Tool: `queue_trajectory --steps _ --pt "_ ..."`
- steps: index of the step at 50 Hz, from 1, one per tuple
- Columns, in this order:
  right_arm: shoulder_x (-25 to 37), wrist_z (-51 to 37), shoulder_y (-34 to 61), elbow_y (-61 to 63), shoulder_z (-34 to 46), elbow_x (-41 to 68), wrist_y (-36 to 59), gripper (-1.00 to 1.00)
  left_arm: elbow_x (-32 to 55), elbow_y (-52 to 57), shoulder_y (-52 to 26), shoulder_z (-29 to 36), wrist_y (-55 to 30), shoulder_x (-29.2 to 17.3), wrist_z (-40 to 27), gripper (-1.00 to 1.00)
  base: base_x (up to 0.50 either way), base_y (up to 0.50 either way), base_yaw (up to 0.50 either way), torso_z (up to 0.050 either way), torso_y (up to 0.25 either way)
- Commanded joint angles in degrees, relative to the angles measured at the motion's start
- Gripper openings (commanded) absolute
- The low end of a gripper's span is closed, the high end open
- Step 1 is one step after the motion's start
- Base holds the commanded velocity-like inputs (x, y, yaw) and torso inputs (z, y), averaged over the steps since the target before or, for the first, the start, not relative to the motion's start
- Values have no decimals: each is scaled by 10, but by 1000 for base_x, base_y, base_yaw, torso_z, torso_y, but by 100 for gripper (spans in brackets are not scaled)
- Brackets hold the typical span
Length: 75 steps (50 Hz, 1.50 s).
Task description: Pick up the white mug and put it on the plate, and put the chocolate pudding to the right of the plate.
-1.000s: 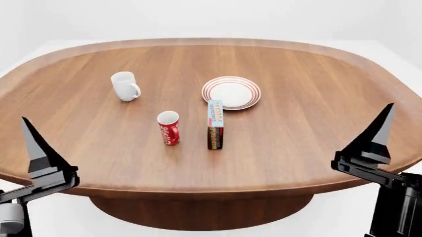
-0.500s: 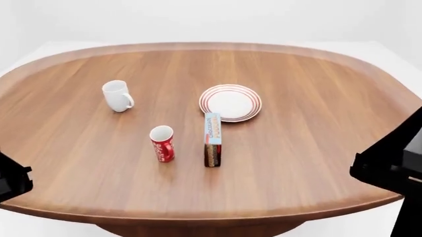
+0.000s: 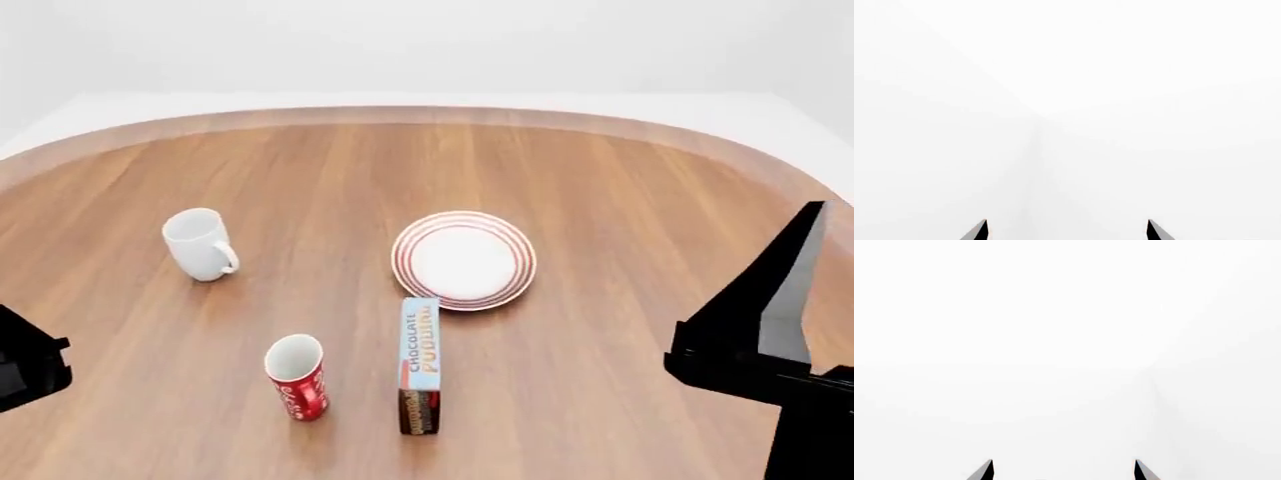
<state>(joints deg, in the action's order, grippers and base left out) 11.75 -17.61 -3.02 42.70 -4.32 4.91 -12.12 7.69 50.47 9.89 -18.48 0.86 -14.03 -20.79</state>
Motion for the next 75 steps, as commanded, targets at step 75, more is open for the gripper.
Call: queue_trajectory --steps 75 --pt "16 -44 -3 -21 16 -40 -23 100 -4 -11 4 31 1 -20 -19 100 355 95 0 0 1"
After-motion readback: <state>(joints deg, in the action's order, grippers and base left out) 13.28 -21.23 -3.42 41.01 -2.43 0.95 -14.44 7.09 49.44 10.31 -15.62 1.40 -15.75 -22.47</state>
